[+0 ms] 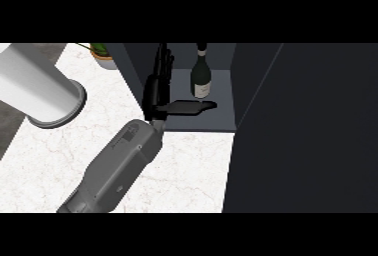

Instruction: Pick up the wine, place it into the cabinet and close the cabinet

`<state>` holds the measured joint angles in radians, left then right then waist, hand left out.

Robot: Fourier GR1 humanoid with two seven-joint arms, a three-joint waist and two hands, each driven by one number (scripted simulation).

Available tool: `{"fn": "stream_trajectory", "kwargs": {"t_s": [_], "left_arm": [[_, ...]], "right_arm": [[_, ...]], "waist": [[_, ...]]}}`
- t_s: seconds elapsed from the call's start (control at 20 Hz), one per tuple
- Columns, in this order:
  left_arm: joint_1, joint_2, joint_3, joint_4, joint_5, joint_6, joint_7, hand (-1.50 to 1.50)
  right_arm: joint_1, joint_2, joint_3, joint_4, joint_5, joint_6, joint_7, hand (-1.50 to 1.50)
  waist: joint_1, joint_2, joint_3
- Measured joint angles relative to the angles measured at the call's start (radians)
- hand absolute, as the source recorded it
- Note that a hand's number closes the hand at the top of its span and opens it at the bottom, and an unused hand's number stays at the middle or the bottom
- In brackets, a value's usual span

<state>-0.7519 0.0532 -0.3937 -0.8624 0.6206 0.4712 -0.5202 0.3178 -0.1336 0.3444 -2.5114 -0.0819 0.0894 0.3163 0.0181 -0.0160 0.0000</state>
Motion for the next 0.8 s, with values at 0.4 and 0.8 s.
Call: {"fn": "stream_trajectory", "kwargs": {"t_s": [0.4, 0.8], "left_arm": [[0.274, 0.045, -0.114, -0.365, -0.048, 0.066, 0.058, -1.50], [0.512, 0.089, -0.212, -0.659, -0.112, 0.119, 0.071, -1.50]], "right_arm": [[-0.008, -0.010, 0.020, -0.003, 0.004, -0.013, 0.011, -1.50], [-0.019, -0.039, 0.029, -0.003, 0.009, -0.007, 0.031, 1.50]], "waist": [[-0.005, 0.002, 0.000], [-0.014, 0.008, 0.000]]}}
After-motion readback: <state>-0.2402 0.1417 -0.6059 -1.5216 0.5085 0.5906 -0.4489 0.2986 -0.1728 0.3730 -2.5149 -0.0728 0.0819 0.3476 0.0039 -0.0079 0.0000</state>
